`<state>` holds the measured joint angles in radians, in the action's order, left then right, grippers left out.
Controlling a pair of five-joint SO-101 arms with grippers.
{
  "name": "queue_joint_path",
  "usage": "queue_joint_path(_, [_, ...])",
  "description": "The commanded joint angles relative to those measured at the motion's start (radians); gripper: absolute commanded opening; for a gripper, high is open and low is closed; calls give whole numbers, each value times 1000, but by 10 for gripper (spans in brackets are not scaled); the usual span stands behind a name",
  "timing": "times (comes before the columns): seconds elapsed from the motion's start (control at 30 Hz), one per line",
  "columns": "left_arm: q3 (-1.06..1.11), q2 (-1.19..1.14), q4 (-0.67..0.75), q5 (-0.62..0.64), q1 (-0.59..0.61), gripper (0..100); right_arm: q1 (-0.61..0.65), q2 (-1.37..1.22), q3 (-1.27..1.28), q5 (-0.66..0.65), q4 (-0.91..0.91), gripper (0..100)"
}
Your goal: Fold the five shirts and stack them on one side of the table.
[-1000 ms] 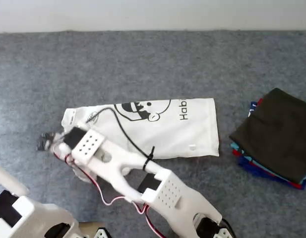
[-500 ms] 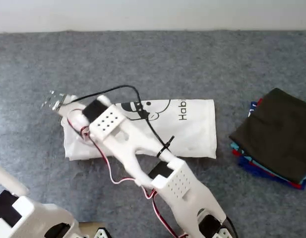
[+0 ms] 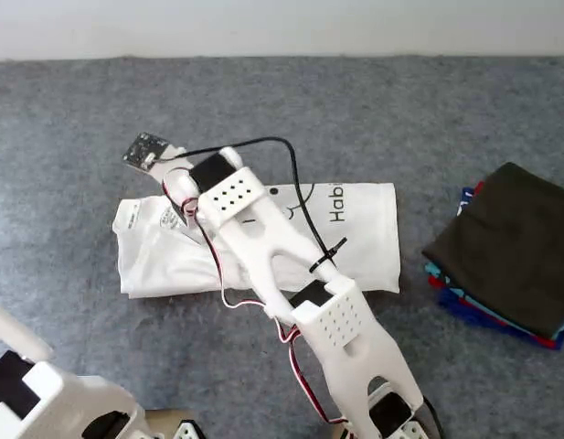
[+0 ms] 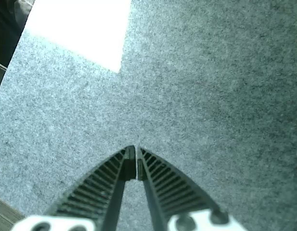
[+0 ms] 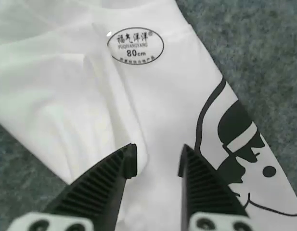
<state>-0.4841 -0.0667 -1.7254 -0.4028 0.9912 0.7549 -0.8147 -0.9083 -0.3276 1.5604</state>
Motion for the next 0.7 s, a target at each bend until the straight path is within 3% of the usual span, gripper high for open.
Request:
queue_joint_path(0.0, [-41, 54, 0, -9, -3, 15, 48, 88, -98, 8, 128, 15])
queue_joint_path(0.1, [-41, 54, 0, -9, -3, 15, 114, 88, -118, 14, 229, 17])
queue_joint_path(0.27, [-41, 54, 0, -9, -3, 15, 160, 87, 6, 11, 234, 9])
queue_joint_path(0.53, [-41, 54, -5, -9, 3, 15, -65, -50, 81, -25, 157, 9])
queue_joint_path(0.67, [-41, 54, -5, -9, -2, 15, -85, -108, 80, -26, 165, 9])
